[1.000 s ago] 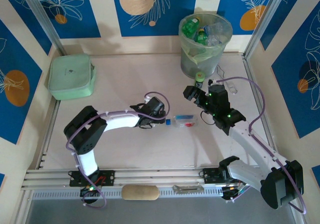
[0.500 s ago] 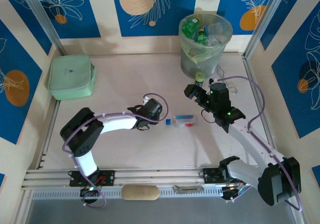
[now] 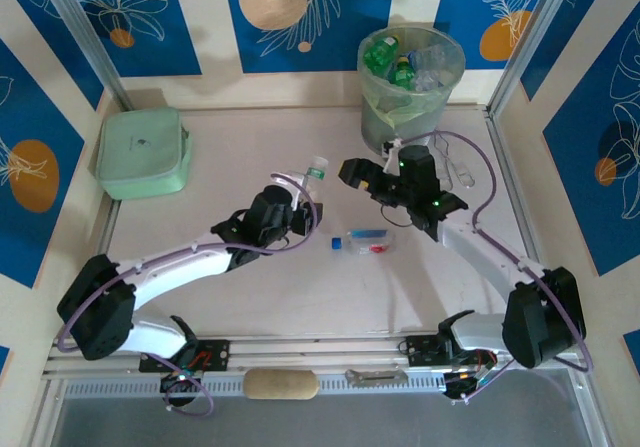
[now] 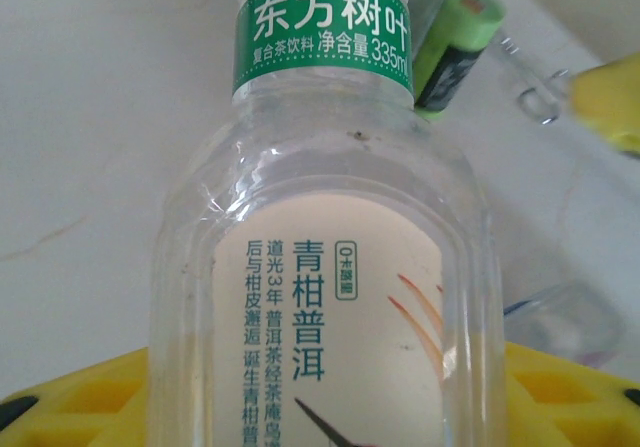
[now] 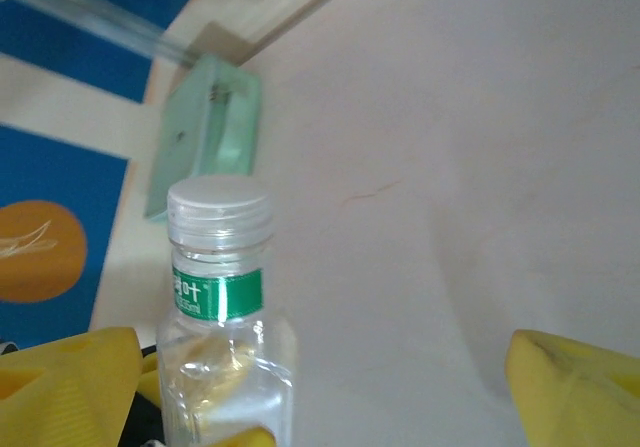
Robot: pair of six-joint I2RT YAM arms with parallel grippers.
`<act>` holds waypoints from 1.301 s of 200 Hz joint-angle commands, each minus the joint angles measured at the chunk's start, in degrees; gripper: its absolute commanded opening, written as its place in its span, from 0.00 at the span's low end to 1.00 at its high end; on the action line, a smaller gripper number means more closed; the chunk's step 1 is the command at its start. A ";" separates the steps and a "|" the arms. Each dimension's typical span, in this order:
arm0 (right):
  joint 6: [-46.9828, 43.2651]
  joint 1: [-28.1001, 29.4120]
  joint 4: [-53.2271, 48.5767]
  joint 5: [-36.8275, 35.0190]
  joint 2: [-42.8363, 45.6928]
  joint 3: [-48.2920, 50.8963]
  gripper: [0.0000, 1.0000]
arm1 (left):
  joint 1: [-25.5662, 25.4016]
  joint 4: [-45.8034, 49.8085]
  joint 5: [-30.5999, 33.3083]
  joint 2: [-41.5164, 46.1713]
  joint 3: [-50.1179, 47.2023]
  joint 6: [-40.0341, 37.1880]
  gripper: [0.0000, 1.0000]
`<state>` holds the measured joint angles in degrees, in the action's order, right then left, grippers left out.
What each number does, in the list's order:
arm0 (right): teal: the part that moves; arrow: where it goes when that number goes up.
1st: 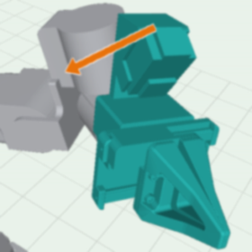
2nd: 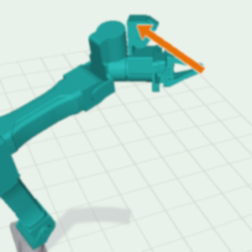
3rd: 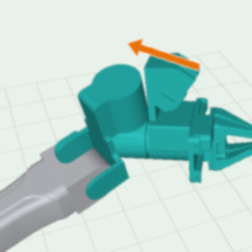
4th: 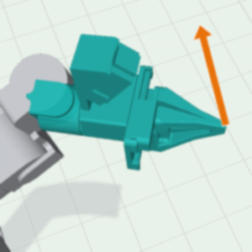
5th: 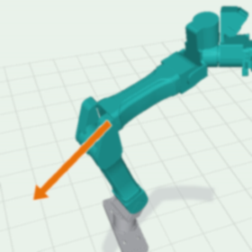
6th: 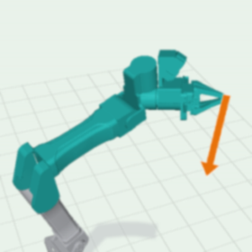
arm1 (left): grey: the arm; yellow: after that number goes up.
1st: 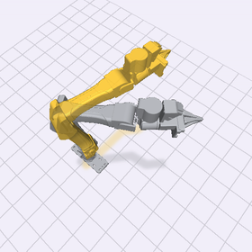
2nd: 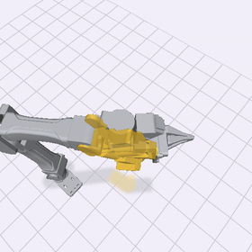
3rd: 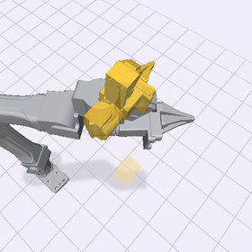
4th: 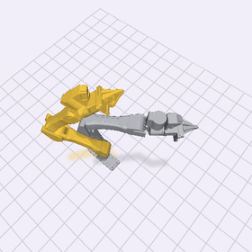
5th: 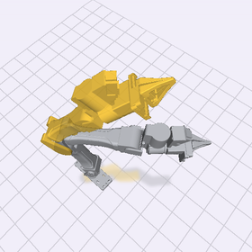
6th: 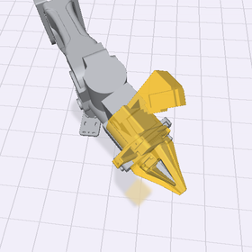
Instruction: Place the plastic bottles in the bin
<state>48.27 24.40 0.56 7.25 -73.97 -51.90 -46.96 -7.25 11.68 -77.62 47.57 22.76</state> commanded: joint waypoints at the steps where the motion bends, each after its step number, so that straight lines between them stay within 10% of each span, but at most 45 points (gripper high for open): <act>1: 0.02 2.26 3.00 5.82 -2.39 -3.82 0.92 | 0.68 -5.52 -5.13 1.92 -1.20 -2.57 0.51; 172: -0.03 7.30 4.76 6.55 -11.49 -10.06 0.44 | 0.67 -9.98 -10.02 6.61 -5.82 -0.29 0.53; 197: -0.42 7.33 4.51 6.22 -11.14 -9.80 0.42 | 0.73 -10.16 -9.58 6.42 -5.65 0.00 0.63; 227: -1.41 7.07 3.28 4.97 -10.38 -9.67 0.42 | 1.46 -10.42 -9.26 6.59 -5.74 1.57 0.99; 260: -3.57 4.23 -0.16 2.80 -8.07 -9.72 0.42 | 4.45 -10.33 -8.45 9.08 -7.15 3.97 1.00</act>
<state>47.35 30.76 3.20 11.97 -84.86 -60.34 -45.10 -15.66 2.96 -71.68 42.09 24.29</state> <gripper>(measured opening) 0.432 0.996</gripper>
